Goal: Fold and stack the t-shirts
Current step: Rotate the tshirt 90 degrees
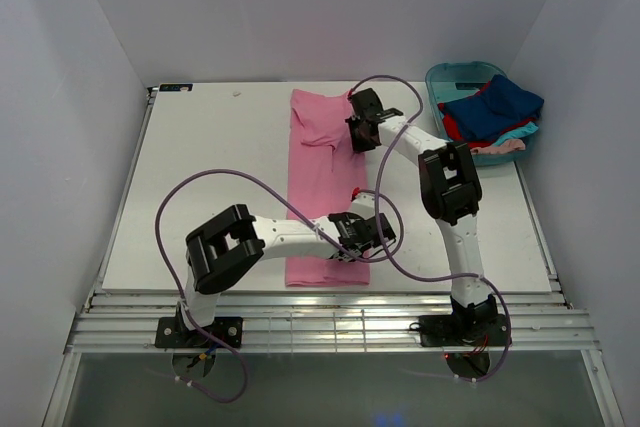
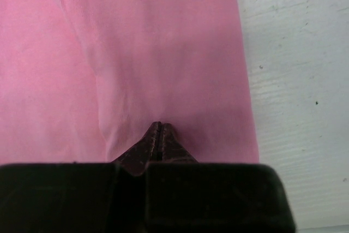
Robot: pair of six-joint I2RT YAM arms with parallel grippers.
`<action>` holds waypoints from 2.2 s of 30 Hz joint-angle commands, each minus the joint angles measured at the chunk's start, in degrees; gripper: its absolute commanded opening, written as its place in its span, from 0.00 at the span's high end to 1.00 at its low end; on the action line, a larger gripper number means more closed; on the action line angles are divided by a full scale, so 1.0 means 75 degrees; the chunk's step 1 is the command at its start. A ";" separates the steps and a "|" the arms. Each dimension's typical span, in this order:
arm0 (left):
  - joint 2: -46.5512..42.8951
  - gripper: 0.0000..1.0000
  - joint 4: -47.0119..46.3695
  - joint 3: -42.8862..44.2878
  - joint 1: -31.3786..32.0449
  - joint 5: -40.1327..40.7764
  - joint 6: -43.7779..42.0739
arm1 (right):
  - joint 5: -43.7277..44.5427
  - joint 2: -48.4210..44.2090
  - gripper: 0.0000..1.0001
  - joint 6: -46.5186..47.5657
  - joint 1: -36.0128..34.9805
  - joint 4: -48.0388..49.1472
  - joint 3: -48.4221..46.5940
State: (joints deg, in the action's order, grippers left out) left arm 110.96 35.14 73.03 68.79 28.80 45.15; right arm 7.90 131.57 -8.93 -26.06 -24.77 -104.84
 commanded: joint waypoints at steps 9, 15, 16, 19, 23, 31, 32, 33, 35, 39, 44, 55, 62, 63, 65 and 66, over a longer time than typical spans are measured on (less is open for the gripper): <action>0.0300 1.00 -0.0044 -0.0515 -0.0383 -0.0301 0.0086 | 0.0083 0.0973 0.92 0.0077 0.0018 -0.0400 -0.1104; 0.0136 1.00 0.0283 -0.0468 -0.0430 -0.0125 0.0179 | 0.0305 0.0880 0.92 0.0101 0.0018 -0.0435 -0.0893; 0.0124 1.00 0.0377 -0.0468 -0.0442 -0.0125 0.0238 | 0.0341 0.0856 0.92 0.0112 0.0018 -0.0447 -0.0846; -0.0017 1.00 0.0401 -0.0597 -0.0442 -0.0113 0.0273 | 0.0458 0.0786 0.92 0.0171 0.0018 -0.0447 -0.0682; -0.0040 1.00 0.0506 -0.0679 -0.0442 -0.0101 0.0355 | 0.0505 0.0727 0.92 0.0148 0.0030 -0.0447 -0.0553; -0.0134 1.00 0.0624 -0.0925 -0.0442 -0.0148 0.0590 | 0.0529 0.0669 0.92 0.0042 0.0030 -0.0517 -0.0342; -0.0157 1.00 0.0636 -0.0925 -0.0431 -0.0148 0.0590 | 0.0517 0.0669 0.92 0.0042 0.0018 -0.0517 -0.0330; -0.0158 1.00 0.0694 -0.0914 -0.0442 -0.0148 0.0590 | 0.0517 0.0645 0.92 0.0030 0.0018 -0.0540 -0.0307; -0.0251 1.00 0.0764 -0.0879 -0.0430 -0.0125 0.0648 | 0.0528 0.0552 0.92 0.0030 0.0030 -0.0529 -0.0260; -0.0485 1.00 0.0730 -0.0704 -0.0430 0.0144 0.0475 | 0.0447 0.0318 0.92 0.0112 0.0030 -0.0400 -0.0260; -0.0918 0.97 0.0566 0.0419 -0.0430 0.1327 -0.0300 | 0.0914 -0.1846 0.84 0.0428 -0.0029 0.1572 0.1353; -0.4280 0.23 0.0423 -0.1591 -0.0710 0.1997 0.0564 | 0.1138 -0.6230 0.28 -0.0167 -0.0696 0.1230 0.5151; -0.4821 0.26 0.0976 -0.3373 -0.0993 0.1387 0.2101 | 0.0682 -0.7194 0.30 -0.1656 -0.1820 0.0842 0.7086; -0.4880 0.26 0.0767 -0.3491 -0.0981 0.1375 0.2113 | 0.0623 -0.7241 0.30 -0.1936 -0.2065 0.0866 0.7238; -0.4997 0.26 0.0543 -0.3760 -0.0981 0.1387 0.2102 | 0.0436 -0.7335 0.31 -0.2207 -0.2266 0.0912 0.7544; -0.5160 0.27 0.0310 -0.3854 -0.0981 0.1364 0.2067 | 0.0423 -0.7324 0.31 -0.2324 -0.2476 0.0878 0.7603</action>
State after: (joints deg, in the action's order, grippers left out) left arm 76.23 40.66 44.64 61.25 39.20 58.04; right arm 12.73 79.22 -20.21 -42.02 -18.96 -48.31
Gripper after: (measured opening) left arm 0.738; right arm 0.696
